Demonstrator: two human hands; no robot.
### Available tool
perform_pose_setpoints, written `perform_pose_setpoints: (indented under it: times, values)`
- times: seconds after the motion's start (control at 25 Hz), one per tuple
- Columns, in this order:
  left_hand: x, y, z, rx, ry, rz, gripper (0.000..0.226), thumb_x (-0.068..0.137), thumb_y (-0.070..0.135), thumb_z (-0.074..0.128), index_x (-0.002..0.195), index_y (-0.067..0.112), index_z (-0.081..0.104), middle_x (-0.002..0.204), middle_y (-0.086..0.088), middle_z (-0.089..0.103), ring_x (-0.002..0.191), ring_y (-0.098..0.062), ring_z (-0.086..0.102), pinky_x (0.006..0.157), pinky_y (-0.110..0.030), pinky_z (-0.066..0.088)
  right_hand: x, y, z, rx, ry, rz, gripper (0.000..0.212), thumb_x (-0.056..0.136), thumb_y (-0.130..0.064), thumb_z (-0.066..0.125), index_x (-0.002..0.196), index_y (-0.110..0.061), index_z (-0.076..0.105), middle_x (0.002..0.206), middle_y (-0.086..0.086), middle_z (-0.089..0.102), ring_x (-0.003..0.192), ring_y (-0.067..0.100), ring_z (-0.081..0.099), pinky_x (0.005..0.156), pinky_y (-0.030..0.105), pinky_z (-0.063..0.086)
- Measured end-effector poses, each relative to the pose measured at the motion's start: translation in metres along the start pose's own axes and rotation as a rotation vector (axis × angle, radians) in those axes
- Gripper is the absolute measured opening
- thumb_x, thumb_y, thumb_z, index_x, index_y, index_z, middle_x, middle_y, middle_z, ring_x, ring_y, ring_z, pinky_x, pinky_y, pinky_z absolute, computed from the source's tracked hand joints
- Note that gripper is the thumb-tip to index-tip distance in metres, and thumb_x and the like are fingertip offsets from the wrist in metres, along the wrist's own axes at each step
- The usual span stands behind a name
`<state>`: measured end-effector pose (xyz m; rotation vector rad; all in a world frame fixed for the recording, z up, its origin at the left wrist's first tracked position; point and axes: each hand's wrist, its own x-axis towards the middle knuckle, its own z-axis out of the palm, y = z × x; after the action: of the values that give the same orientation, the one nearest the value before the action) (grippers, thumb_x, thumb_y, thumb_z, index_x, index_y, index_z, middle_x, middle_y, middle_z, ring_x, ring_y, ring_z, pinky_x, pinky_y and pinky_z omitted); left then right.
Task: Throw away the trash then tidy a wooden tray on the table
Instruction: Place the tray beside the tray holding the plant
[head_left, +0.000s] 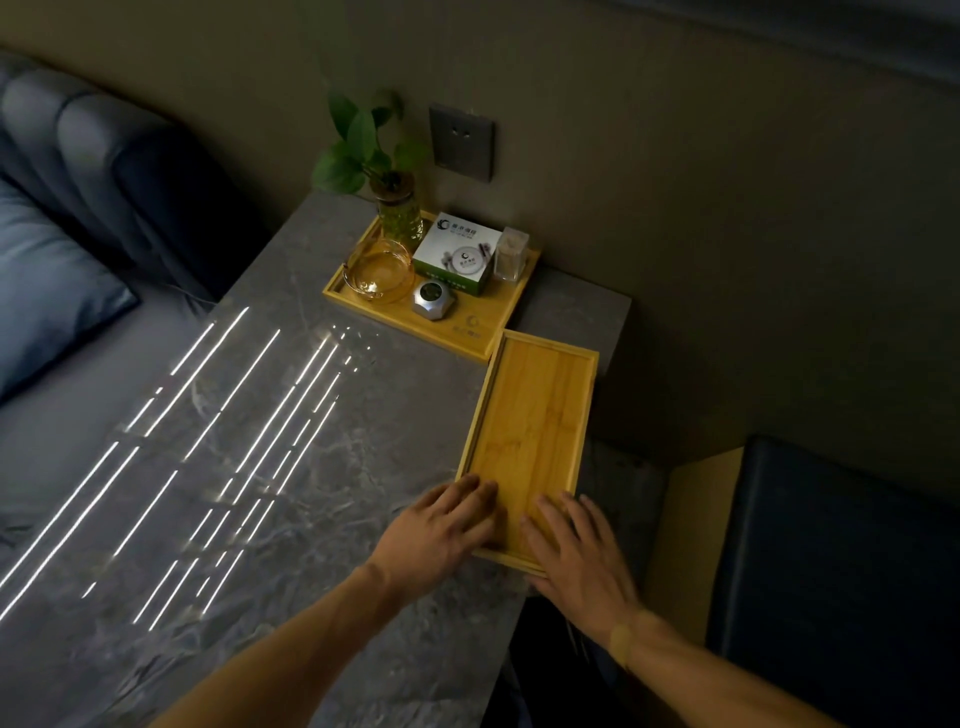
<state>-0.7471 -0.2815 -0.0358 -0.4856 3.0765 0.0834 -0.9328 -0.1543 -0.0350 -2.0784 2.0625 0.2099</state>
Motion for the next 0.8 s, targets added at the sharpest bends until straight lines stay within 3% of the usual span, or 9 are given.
perform_pose_setpoints:
  times: [0.12,0.24,0.48,0.8]
  values:
    - [0.010,-0.006,0.000,0.016,-0.024,-0.014,0.036,0.088,0.036,0.051,0.120,0.027,0.062,0.137,-0.004,0.059,0.122,-0.026,0.059,0.092,-0.038,0.056,0.009,0.008,-0.001,-0.021,0.052,0.002,0.072,0.056,-0.053,0.082,0.119,-0.023,0.063,0.124,0.009,0.065,0.115,0.033,0.060,0.100,0.055,0.046]
    - [0.023,-0.016,0.000,0.039,-0.071,-0.039,0.052,0.077,0.039,0.069,0.127,0.028,0.058,0.140,-0.004,0.056,0.125,-0.027,0.056,0.094,-0.047,0.053,0.019,0.021,-0.003,-0.041,0.078,0.008,0.073,0.058,-0.056,0.080,0.122,-0.025,0.062,0.129,0.008,0.063,0.123,0.033,0.056,0.103,0.056,0.041]
    - [0.046,-0.028,-0.002,0.048,-0.104,-0.078,0.063,0.073,0.039,0.075,0.132,0.028,0.053,0.143,-0.004,0.053,0.129,-0.026,0.053,0.099,-0.054,0.047,0.035,0.037,0.000,-0.025,0.132,0.028,0.078,0.061,-0.053,0.079,0.130,-0.025,0.056,0.144,0.005,0.050,0.134,0.032,0.043,0.112,0.055,0.027]
    - [0.077,-0.042,-0.008,0.064,-0.163,-0.144,0.069,0.069,0.035,0.081,0.131,0.028,0.051,0.145,-0.004,0.051,0.131,-0.027,0.051,0.100,-0.056,0.045,0.063,0.054,-0.006,0.026,0.109,0.082,0.077,0.062,-0.054,0.079,0.131,-0.027,0.055,0.146,0.002,0.048,0.136,0.030,0.040,0.105,0.053,0.041]
